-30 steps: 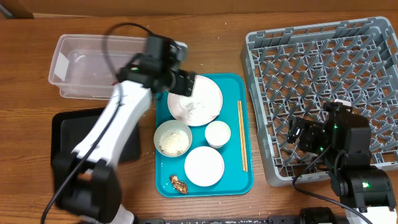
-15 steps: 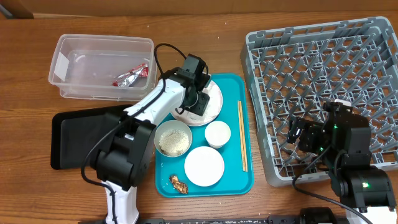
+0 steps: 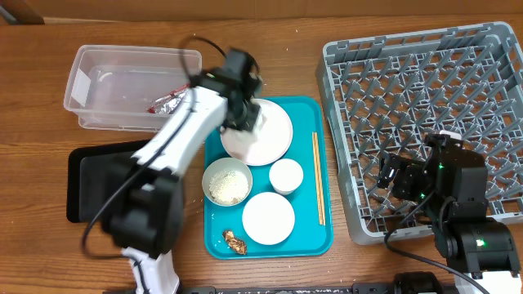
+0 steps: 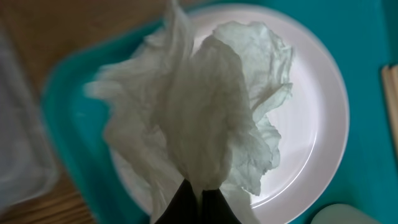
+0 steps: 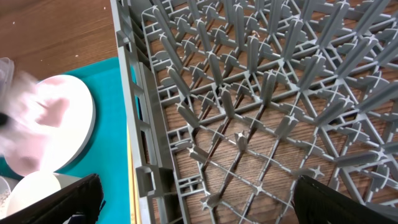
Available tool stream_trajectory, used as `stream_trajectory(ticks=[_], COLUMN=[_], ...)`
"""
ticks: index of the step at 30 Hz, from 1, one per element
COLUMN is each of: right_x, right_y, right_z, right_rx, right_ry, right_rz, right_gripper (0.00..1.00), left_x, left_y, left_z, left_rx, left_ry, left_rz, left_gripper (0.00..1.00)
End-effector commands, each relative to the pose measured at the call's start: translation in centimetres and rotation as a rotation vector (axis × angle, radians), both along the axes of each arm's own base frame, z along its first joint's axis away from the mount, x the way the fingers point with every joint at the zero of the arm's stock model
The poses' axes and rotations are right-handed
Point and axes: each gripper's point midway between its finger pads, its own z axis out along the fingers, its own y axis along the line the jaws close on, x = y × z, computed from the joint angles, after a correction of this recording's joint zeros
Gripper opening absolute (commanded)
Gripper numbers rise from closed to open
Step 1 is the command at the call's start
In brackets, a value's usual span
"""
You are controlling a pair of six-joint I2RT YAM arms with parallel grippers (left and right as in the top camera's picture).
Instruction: Sort waste into correct bins and load items into the dishwasher
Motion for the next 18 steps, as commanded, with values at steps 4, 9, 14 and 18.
stream_trajectory(ticks=[4, 9, 14, 18], right_x=[0.3, 0.3, 0.3, 0.3], right_y=[0.2, 0.2, 0.2, 0.5], right_z=[1.3, 1.3, 1.3, 1.4], right_rx=[0.012, 0.012, 0.012, 0.021], right_ry=[-0.034, -0.034, -0.034, -0.034], right_rz=[0.003, 0.003, 0.003, 0.012], right_gripper=[1.00, 1.00, 1.00, 1.00], left_x=[3.4, 4.2, 4.5, 3.9], left_y=[8.1, 14.9, 18.0, 18.2], left_z=[11.6, 11.0, 9.3, 9.3], left_rx=[-0.016, 0.013, 0.027, 0.018], left_ry=[-0.293, -0.282, -0.240, -0.220], left_rz=[0.190, 0.340, 0.408, 0.415], left_gripper=[0.04, 0.04, 0.50, 0.73])
